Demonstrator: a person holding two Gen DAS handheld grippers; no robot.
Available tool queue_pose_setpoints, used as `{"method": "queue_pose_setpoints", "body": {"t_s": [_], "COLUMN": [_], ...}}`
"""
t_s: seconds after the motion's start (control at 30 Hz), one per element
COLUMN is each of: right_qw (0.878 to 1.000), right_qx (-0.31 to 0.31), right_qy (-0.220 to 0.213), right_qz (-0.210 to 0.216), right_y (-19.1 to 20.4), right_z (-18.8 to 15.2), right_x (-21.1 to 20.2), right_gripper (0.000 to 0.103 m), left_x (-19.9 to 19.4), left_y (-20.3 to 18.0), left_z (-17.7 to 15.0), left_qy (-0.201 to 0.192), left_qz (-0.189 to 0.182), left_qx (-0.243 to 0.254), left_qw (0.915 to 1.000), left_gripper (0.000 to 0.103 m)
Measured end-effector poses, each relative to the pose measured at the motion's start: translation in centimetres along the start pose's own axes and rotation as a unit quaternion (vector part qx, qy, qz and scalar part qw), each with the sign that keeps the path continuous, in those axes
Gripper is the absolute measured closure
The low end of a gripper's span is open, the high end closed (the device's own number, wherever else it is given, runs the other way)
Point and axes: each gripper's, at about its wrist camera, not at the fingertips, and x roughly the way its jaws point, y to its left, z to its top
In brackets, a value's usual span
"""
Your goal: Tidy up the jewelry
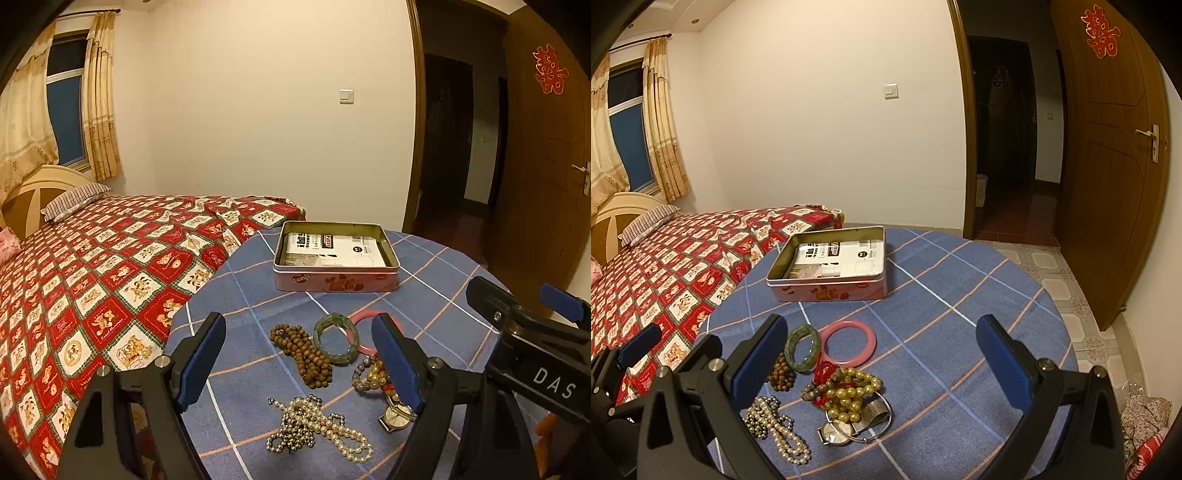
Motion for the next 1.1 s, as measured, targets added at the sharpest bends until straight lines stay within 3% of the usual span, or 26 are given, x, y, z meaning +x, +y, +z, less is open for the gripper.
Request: {"method": "queue_pose_setpoints", "body": {"t_s": [1.1], "right_qw": [1.000], "right_qx": [-0.017], "right_qy": [0.002], "right_qz": [0.001], "right_y": [0.6], "right_z": [0.0], "right_x": [0.7], "right_gripper": [0.000], "left_x": [1.5], "left_y": [1.1], "left_z": [-0.2], "left_qy": [0.015], "left_qz": [0.002], "left_qx": [-0.008], "left_qw": [0.9998], "left_gripper": [0.021]}}
